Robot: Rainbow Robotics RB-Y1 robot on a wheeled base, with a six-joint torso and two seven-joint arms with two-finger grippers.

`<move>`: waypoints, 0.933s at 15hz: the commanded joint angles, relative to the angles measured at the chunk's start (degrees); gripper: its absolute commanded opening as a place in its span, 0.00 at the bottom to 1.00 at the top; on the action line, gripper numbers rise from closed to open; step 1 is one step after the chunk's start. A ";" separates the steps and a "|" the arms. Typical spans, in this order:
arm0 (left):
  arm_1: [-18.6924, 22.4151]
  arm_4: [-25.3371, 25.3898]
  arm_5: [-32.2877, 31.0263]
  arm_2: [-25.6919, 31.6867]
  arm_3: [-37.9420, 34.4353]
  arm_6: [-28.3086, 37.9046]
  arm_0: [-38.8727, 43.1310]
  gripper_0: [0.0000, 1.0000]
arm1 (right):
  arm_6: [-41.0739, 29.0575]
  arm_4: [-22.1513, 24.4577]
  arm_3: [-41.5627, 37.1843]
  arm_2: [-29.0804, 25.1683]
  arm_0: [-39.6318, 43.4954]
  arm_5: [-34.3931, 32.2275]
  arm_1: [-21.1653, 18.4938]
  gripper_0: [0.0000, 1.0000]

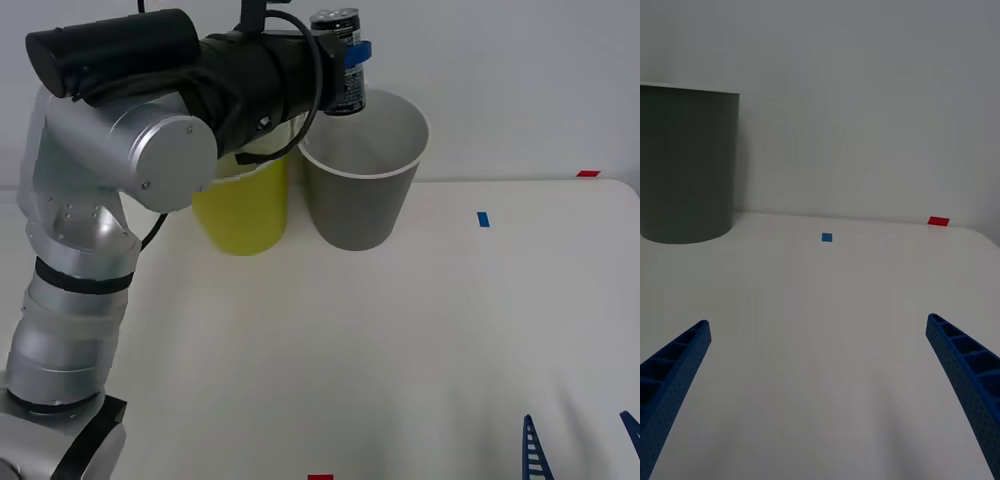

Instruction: Put cans in the gray bin and PET bottles in the light green bin.

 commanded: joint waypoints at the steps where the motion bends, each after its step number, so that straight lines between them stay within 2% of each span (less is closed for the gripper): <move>1: -0.13 -1.14 -11.46 -5.04 9.48 -1.46 -3.07 0.00 | 0.00 0.00 0.00 0.00 0.00 0.00 0.00 1.00; 5: -0.13 -2.63 -23.68 -9.35 19.41 -4.01 -6.24 0.00 | 0.00 0.00 0.00 0.00 0.00 0.00 0.00 1.00; 6: -0.31 -2.90 -24.65 -9.53 20.73 -6.64 -6.24 0.00 | 0.00 0.00 0.00 0.00 0.00 0.00 0.00 1.00; 9: -0.83 -3.86 -25.17 -9.44 22.23 -7.44 -6.24 0.00 | 0.00 0.00 0.00 0.00 0.00 0.00 0.00 1.00; 12: -1.98 -4.74 -30.45 -9.44 27.41 -8.31 -6.24 0.00 | 0.00 0.00 0.00 0.00 0.00 0.00 0.00 1.00; 14: -2.41 -5.71 -31.33 -9.44 28.20 -8.75 -6.24 0.00 | 0.00 0.00 0.00 0.00 0.00 0.00 0.00 1.00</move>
